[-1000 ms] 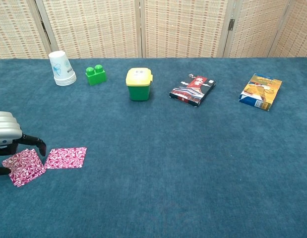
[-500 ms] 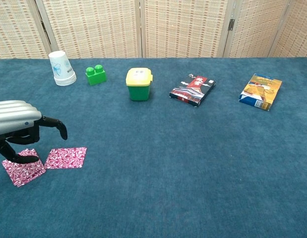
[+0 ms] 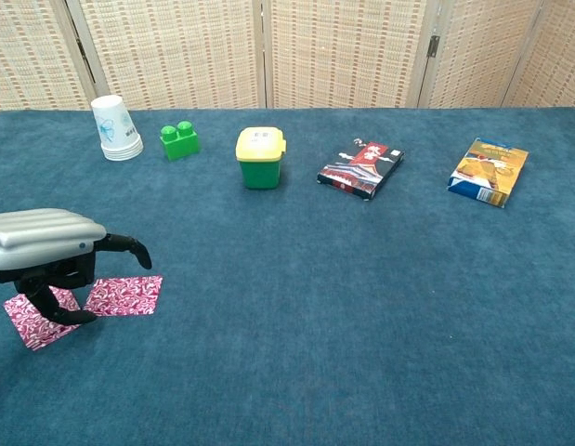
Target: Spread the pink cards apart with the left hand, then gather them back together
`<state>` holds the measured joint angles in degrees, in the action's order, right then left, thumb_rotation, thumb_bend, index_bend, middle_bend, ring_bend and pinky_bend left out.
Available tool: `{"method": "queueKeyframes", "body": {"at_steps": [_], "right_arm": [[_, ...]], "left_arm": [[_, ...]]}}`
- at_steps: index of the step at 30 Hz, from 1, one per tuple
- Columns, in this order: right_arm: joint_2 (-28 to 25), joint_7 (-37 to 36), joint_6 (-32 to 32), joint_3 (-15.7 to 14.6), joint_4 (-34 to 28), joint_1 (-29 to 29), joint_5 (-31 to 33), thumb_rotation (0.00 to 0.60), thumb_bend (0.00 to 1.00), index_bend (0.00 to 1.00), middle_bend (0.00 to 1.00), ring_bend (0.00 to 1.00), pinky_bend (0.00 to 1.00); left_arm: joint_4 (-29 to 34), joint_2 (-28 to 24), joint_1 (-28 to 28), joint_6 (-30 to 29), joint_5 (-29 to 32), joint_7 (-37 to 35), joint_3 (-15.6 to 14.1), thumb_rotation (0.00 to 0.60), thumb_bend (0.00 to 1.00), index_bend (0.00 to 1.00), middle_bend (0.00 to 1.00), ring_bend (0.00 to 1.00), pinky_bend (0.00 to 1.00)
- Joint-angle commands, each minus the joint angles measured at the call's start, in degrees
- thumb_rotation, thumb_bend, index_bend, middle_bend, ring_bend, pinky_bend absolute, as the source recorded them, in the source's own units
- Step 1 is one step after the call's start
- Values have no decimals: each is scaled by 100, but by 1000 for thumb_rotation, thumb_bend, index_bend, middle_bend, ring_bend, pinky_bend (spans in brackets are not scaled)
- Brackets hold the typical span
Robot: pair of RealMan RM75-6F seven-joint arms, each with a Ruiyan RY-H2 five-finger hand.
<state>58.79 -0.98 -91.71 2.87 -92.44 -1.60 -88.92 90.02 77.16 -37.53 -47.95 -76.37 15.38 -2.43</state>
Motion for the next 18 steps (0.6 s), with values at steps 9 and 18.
{"method": "queueKeyframes", "body": {"at_steps": [9, 18], "right_arm": [[16, -134, 47, 14, 115, 23, 28, 600, 178, 109, 151, 126, 176], [54, -272, 114, 25, 255, 49, 76, 600, 179, 109, 151, 126, 176]], "left_arm": [[320, 55, -107, 161, 867, 657, 133, 552, 320, 202, 996, 940, 1000], [396, 64, -262, 306, 1442, 991, 120, 543, 320, 201, 996, 942, 1000]]}}
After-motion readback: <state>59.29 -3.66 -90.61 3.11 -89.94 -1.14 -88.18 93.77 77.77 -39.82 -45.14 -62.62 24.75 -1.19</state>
